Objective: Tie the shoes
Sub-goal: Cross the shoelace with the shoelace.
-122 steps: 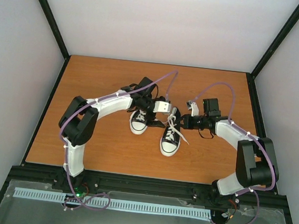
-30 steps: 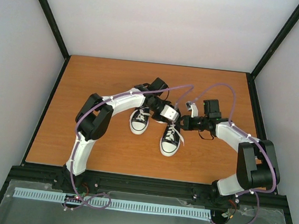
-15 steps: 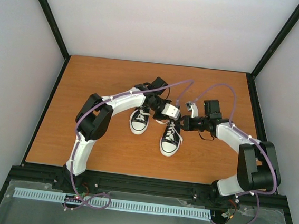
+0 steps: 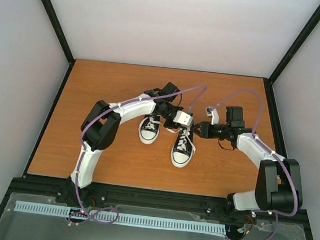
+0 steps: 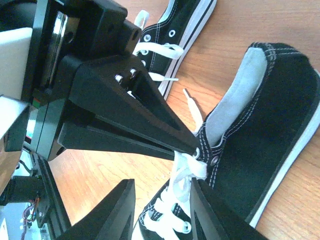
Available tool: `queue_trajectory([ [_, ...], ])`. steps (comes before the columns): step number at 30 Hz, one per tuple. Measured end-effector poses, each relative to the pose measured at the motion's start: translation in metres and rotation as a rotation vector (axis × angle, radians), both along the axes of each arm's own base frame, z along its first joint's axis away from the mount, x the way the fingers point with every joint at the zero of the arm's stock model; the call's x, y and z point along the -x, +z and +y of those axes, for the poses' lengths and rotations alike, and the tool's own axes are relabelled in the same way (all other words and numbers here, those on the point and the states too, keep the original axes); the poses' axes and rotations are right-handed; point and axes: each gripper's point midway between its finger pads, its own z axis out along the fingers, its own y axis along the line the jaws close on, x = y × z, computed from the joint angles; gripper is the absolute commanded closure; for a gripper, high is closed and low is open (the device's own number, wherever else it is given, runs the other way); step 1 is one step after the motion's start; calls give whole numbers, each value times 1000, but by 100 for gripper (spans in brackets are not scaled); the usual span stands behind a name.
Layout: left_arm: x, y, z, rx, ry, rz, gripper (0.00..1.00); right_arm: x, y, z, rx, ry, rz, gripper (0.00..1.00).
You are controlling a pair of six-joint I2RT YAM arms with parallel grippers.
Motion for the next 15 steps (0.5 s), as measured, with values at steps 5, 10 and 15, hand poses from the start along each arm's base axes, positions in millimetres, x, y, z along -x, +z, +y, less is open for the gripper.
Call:
queue_trajectory([
  [5, -2, -3, 2, -13, 9, -11, 97, -4, -4, -4, -5, -19, 5, 81],
  [10, -4, -6, 4, -27, 10, -26, 81, -10, -33, -5, 9, -41, 84, 87],
  [15, -4, -8, 5, -34, 0, -40, 78, -8, -47, -4, 7, -33, 132, 82],
])
